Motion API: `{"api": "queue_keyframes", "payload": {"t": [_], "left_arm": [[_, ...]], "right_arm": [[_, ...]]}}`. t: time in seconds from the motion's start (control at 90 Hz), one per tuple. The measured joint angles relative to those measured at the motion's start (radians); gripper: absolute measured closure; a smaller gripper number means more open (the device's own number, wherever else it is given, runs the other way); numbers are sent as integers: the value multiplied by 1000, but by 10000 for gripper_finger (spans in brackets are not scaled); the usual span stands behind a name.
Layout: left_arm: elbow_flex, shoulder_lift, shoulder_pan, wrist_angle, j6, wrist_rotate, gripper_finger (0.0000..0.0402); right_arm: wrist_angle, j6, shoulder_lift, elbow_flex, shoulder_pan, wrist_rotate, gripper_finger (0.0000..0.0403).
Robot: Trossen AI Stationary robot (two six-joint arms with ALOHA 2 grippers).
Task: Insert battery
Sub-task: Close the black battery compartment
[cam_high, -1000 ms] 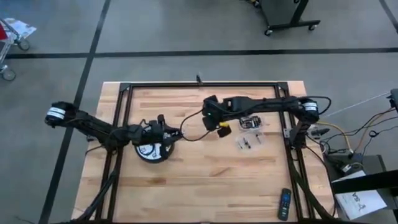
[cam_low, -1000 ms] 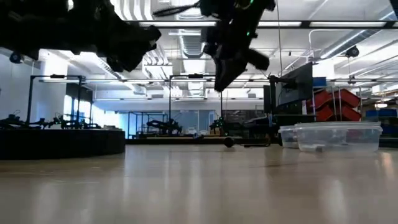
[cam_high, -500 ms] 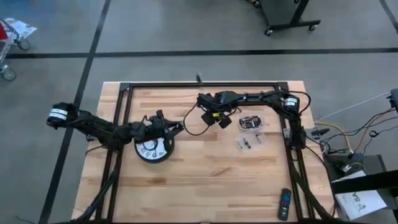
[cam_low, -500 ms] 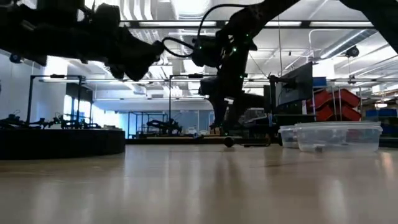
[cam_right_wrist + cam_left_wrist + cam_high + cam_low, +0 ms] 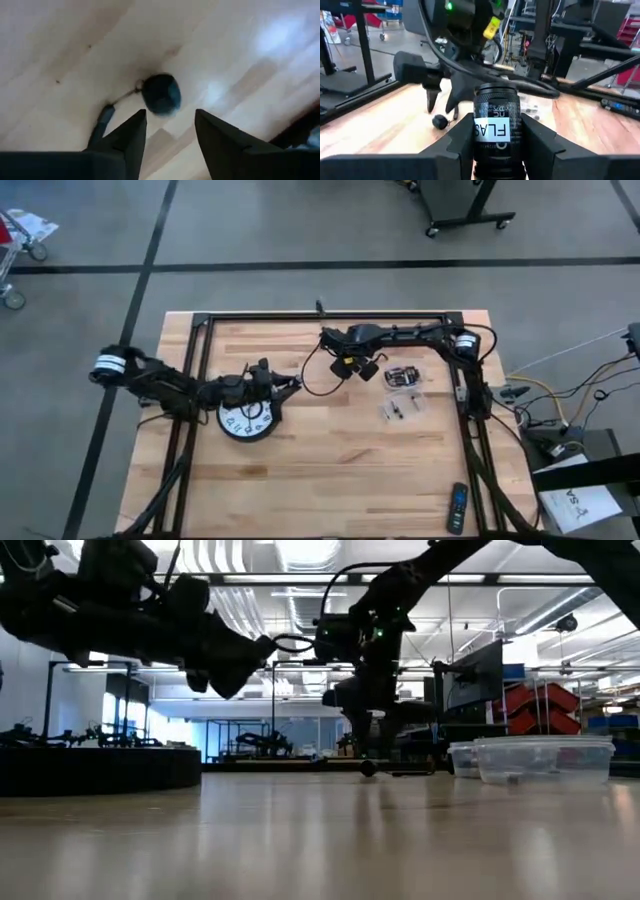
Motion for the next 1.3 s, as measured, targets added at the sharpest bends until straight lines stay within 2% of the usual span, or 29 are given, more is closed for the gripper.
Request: {"api": "queue_keyframes", "payload": {"t": [0.367,0.567,0.733,0.922,1.044,1.144,1.3], "left_arm": [[0,59,5,34,4,-1,294],[0,60,6,34,5,-4,279],[0,60,6,30,12,-4,289],[0,60,6,13,21,-4,292],[0,60,6,14,32,-4,283],[0,62,6,17,39,-4,286],[-1,101,6,47,44,-4,298]], "right_arm": [[57,-33,53,0,7,34,253],[65,-34,63,0,6,27,275],[68,23,63,0,6,16,293],[72,183,62,1,6,-35,297],[69,321,36,-1,5,-161,297],[67,410,-24,-2,0,-241,306],[61,508,-149,-17,-18,-291,313]]}}
